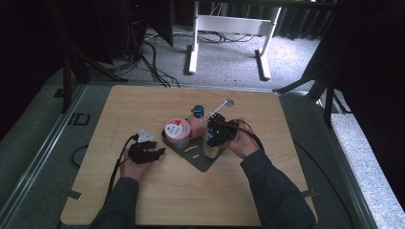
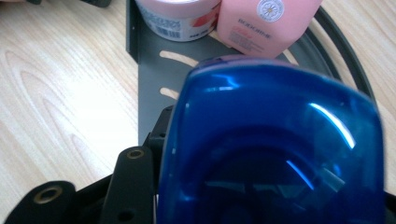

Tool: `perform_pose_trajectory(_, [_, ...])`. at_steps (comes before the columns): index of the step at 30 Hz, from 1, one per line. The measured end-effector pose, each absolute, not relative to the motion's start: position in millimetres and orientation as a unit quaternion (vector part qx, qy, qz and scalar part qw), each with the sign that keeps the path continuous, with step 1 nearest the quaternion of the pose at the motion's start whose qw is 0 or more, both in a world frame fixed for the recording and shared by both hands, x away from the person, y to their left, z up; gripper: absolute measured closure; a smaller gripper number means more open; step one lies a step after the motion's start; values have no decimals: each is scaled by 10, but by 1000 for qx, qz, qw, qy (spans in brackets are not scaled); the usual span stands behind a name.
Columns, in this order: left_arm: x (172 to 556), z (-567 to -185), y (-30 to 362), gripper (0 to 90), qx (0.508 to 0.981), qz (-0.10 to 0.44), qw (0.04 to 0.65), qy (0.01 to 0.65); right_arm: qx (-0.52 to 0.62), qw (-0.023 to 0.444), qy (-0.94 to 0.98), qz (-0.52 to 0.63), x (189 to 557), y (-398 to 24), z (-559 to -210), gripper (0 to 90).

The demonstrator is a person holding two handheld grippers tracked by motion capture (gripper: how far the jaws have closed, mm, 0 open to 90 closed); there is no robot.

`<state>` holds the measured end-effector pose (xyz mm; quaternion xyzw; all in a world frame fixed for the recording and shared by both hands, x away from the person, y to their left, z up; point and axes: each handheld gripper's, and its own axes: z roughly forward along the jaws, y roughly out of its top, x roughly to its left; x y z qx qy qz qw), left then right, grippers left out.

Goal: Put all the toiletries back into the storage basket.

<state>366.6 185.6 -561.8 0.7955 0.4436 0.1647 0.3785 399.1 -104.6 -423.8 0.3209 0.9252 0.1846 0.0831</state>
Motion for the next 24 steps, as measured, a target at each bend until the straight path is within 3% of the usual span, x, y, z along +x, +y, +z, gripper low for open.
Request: perform_pose_trajectory(24, [3667, -5618, 1857, 501, 795, 165, 379, 443, 375, 103, 902, 189, 4333, -1063, -4250, 548])
